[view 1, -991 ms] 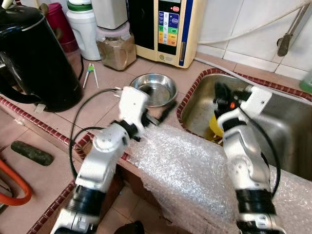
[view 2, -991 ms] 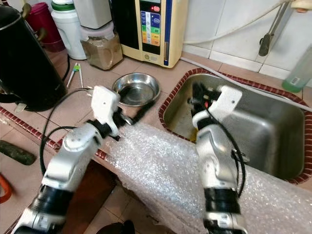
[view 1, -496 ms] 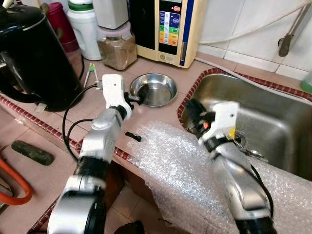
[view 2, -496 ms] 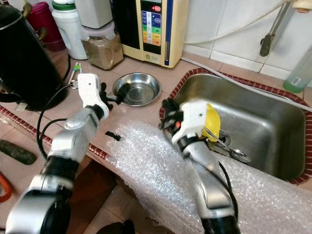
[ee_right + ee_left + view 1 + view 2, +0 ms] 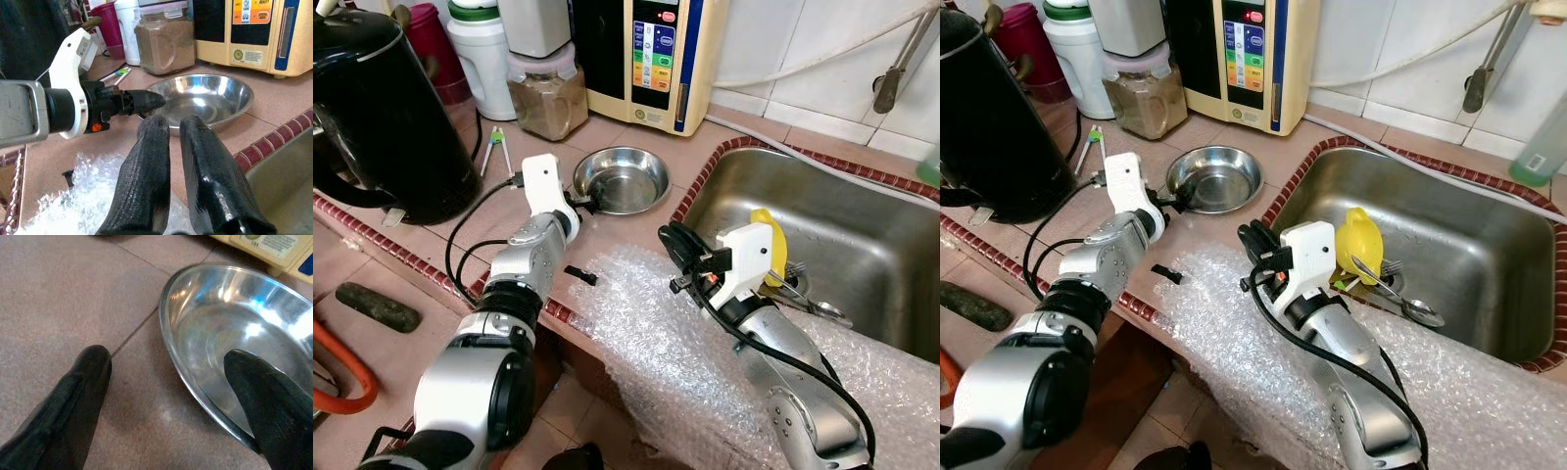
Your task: Kitchen organization
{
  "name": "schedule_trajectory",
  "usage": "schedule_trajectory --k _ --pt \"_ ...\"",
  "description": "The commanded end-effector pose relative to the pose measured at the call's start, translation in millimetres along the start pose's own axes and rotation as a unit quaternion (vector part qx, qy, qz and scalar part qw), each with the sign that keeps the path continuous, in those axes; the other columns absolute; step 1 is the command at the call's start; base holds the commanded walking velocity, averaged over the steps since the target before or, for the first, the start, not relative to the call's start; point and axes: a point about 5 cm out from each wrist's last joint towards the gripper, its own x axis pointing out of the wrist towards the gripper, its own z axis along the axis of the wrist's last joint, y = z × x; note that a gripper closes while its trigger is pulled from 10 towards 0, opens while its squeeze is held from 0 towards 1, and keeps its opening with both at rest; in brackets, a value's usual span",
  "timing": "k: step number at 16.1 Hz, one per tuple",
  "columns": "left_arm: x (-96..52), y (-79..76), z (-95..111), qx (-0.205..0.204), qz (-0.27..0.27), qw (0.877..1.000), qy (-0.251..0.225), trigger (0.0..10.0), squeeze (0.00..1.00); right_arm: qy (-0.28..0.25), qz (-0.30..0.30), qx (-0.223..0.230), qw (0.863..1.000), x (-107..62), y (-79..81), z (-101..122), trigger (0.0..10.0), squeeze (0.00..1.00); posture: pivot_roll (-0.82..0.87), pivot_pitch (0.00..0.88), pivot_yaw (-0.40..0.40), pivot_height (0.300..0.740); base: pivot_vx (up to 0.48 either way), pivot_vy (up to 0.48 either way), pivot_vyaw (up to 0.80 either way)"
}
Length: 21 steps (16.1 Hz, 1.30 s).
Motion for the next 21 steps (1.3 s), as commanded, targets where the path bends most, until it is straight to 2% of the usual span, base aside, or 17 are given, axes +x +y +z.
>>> schedule_trajectory --k 1,2,3,6,14,21 --pt "1.1 -1.1 -2 0.01 -0.003 1.0 0.014 9.7 0.0 -0.006 0.006 0.003 1.0 -1.6 5.3 5 10.0 0.88 -0.03 0.122 0.094 0.74 0.0 0.0 0.0" --pt "1.5 -0.5 -5 0.008 0.001 1.0 0.023 1.6 0.0 -0.005 0.012 0.008 1.0 -1.9 7.0 4 10.0 1.0 -0.03 0.121 0.095 0.74 0.0 0.0 0.0" --pt "1.6 -0.5 -5 0.005 0.0 1.0 0.026 0.0 0.0 -0.005 0.012 0.005 1.0 -1.8 7.2 4 10.0 1.0 -0.03 0.121 0.096 0.74 0.0 0.0 0.0" --pt "2.2 0.8 -8 0.004 0.0 0.999 0.035 0.0 0.0 -0.006 0.012 0.001 1.0 -0.9 8.2 3 10.0 1.0 -0.02 0.117 0.097 0.74 0.0 0.0 0.0" --pt "-0.7 26.7 -2 -0.031 0.042 0.998 0.035 0.0 0.0 -0.007 0.01 -0.006 1.0 4.1 6.4 3 10.0 1.0 0.0 0.111 0.091 0.74 0.0 0.0 0.0" --pt "-5.0 42.2 5 -0.024 0.053 0.998 0.022 0.0 0.0 -0.009 0.011 -0.004 1.0 6.4 4.1 1 10.0 1.0 0.02 0.105 0.083 0.74 0.0 0.0 0.0"
